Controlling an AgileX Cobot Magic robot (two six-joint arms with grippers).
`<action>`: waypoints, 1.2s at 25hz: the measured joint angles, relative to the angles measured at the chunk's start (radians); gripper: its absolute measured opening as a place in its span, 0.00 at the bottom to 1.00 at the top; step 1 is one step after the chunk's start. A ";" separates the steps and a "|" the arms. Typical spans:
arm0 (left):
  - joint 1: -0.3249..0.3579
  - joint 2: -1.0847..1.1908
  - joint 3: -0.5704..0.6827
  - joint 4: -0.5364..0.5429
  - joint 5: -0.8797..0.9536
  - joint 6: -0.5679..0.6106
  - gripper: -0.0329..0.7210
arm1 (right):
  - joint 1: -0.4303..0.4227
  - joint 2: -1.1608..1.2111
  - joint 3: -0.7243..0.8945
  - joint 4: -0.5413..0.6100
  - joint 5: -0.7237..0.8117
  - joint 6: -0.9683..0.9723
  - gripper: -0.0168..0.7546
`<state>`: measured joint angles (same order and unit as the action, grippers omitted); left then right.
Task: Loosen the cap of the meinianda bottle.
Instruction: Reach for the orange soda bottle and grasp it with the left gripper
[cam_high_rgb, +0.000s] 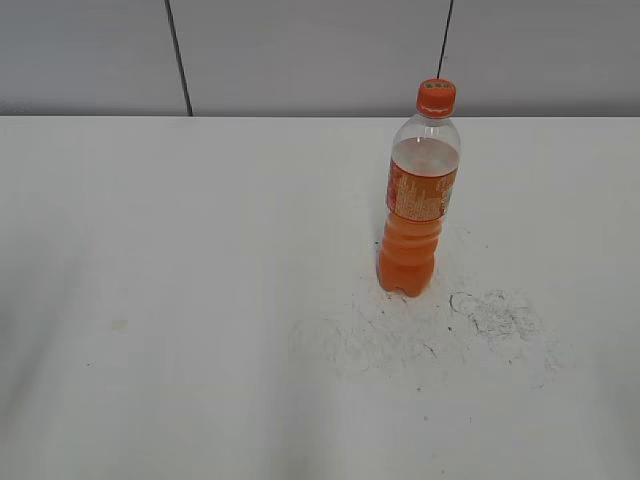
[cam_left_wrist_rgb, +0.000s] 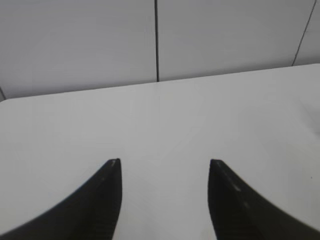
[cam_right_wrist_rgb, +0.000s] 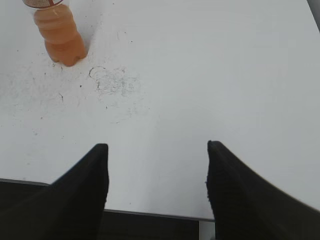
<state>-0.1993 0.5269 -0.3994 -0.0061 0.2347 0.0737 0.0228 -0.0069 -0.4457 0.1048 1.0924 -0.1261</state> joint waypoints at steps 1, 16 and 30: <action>-0.013 0.027 0.034 -0.001 -0.085 0.000 0.62 | 0.000 0.000 0.000 0.000 0.000 0.000 0.62; -0.042 0.774 0.147 0.063 -0.998 -0.133 0.62 | 0.000 0.000 0.000 0.000 -0.001 0.000 0.62; -0.042 1.467 -0.106 0.573 -1.433 -0.321 0.67 | 0.000 0.000 0.000 0.000 -0.001 0.000 0.62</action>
<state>-0.2415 1.9938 -0.5049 0.5670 -1.1984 -0.2477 0.0228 -0.0069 -0.4457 0.1048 1.0913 -0.1261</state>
